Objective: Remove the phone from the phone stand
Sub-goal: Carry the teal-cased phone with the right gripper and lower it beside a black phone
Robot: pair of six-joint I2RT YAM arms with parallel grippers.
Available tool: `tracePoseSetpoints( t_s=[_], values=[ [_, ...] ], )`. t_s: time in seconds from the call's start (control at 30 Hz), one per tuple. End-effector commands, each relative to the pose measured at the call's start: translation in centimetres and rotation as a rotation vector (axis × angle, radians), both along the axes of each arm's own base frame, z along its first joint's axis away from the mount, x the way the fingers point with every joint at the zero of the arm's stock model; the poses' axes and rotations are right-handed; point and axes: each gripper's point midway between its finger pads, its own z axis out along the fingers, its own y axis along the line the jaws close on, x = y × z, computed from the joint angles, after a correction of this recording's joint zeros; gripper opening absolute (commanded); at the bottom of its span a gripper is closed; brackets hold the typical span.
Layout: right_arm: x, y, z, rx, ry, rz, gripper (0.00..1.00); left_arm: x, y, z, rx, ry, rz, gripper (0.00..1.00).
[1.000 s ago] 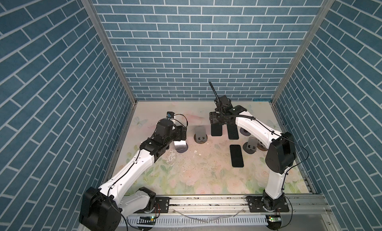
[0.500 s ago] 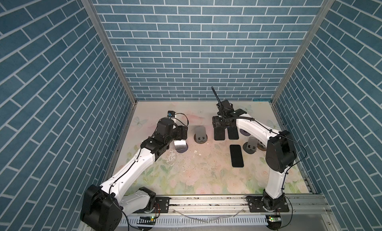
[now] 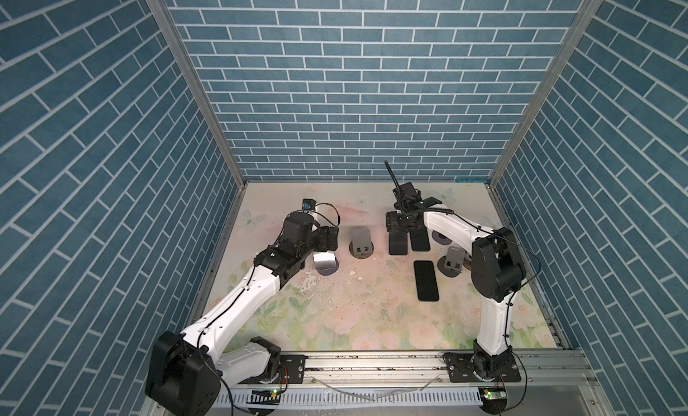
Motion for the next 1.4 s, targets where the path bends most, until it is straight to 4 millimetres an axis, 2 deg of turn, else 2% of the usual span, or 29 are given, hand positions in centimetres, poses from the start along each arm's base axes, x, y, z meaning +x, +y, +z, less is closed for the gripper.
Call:
tracePoseSetpoints(
  t_s=[0.0, 0.47, 0.73, 1.37],
  values=[
    [0.2, -0.1, -1.1, -0.01, 0.003, 0.031, 0.53, 0.6, -0.3, 1.0, -0.008, -0.025, -0.002, 1.0],
    [0.8, -1.0, -3.4, -0.025, 0.043, 0.01, 0.54, 0.7, -0.4, 0.6, -0.01, -0.014, 0.001, 1.0],
    [1.3, -0.9, -4.9, -0.014, 0.07, 0.0, 0.54, 0.7, -0.3, 0.5, -0.01, -0.012, 0.001, 1.0],
    [1.7, -1.0, -6.4, -0.008, 0.099, -0.042, 0.54, 0.9, -0.5, 0.0, -0.01, 0.003, 0.0, 1.0]
  ],
)
